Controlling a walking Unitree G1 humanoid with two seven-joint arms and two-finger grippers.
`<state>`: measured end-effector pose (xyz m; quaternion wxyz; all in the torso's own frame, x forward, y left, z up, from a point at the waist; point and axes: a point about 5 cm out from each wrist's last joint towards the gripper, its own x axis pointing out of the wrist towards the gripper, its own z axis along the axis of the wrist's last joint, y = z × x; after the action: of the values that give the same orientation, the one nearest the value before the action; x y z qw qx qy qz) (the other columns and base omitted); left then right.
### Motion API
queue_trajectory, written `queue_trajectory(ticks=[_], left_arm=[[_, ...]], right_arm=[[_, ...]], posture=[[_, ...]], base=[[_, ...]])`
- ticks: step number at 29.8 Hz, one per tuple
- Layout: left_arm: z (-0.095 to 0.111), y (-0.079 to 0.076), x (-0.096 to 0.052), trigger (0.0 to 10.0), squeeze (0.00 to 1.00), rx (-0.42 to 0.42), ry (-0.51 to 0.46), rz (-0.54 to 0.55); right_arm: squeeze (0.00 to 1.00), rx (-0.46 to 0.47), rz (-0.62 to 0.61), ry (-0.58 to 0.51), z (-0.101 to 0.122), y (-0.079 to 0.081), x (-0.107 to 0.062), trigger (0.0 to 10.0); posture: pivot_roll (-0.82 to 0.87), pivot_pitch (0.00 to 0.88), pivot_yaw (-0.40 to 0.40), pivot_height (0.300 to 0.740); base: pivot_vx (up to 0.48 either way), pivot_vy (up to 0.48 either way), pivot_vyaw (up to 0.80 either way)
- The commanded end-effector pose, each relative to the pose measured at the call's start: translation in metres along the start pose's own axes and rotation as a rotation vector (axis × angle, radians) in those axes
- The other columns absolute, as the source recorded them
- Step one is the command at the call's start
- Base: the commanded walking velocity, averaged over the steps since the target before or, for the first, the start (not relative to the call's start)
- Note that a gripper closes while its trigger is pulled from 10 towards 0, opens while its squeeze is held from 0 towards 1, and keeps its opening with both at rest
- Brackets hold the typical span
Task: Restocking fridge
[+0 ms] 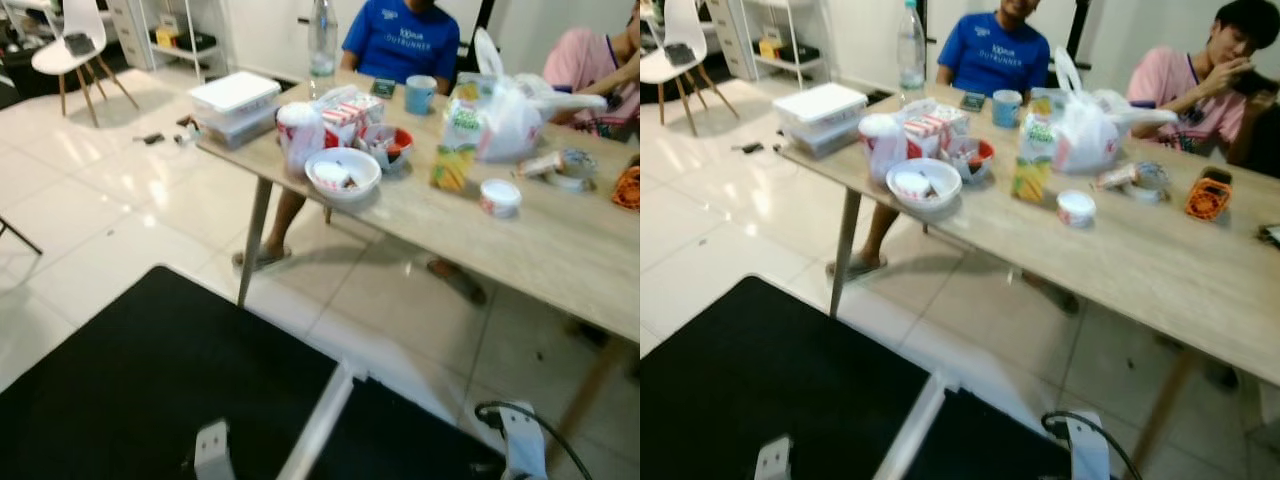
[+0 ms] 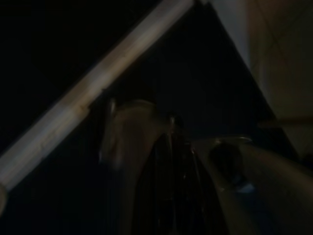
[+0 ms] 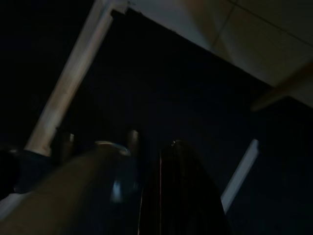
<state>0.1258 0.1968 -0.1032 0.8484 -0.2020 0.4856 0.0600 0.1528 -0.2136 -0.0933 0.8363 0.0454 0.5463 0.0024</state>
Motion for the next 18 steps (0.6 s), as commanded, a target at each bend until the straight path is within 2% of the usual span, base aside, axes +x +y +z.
queue_trajectory(ticks=[1,7,8,12,14,18], left_arm=[[-0.0001,-0.0057,0.0019,10.0,0.0,0.011,0.008,-0.016],[0.0012,-0.0037,0.0016,10.0,0.0,0.014,0.01,-0.006],[0.0017,-0.0027,0.0016,10.0,0.0,0.013,0.01,0.006],[0.0034,-0.0024,0.0015,10.0,0.0,0.033,0.007,0.001],[0.0016,-0.0021,0.0013,10.0,0.0,0.077,0.027,-0.002],[0.0009,-0.0017,0.0011,10.0,0.0,0.083,0.032,0.002]], right_arm=[[0.0,-0.009,-0.028,0.003,-0.0008,-0.0093,-0.0023,10.0],[0.0,-0.013,-0.024,0.001,-0.0002,-0.0074,-0.0018,10.0],[0.0,-0.008,-0.021,-0.004,0.0004,-0.0071,-0.0017,10.0],[0.0,-0.002,-0.015,-0.019,0.0027,-0.0056,-0.0013,10.0],[0.0,-0.007,-0.011,-0.019,0.0027,-0.004,-0.0009,10.0],[0.0,-0.009,-0.006,-0.018,0.0026,-0.0021,-0.0005,10.0]], posture=[[-0.02,0.0,0.0,0.74],[-0.02,0.0,0.003,0.74],[-0.02,0.0,0.003,0.74],[-0.02,0.0,0.006,0.74],[-0.02,0.0,0.008,0.74],[-0.02,0.0,0.01,0.74]], base=[[0.48,0.0,-0.76],[0.447,0.0,-0.76],[0.0,0.0,-0.76],[0.0,0.0,0.0],[0.0,-0.45,0.0],[0.0,-0.448,0.0]])
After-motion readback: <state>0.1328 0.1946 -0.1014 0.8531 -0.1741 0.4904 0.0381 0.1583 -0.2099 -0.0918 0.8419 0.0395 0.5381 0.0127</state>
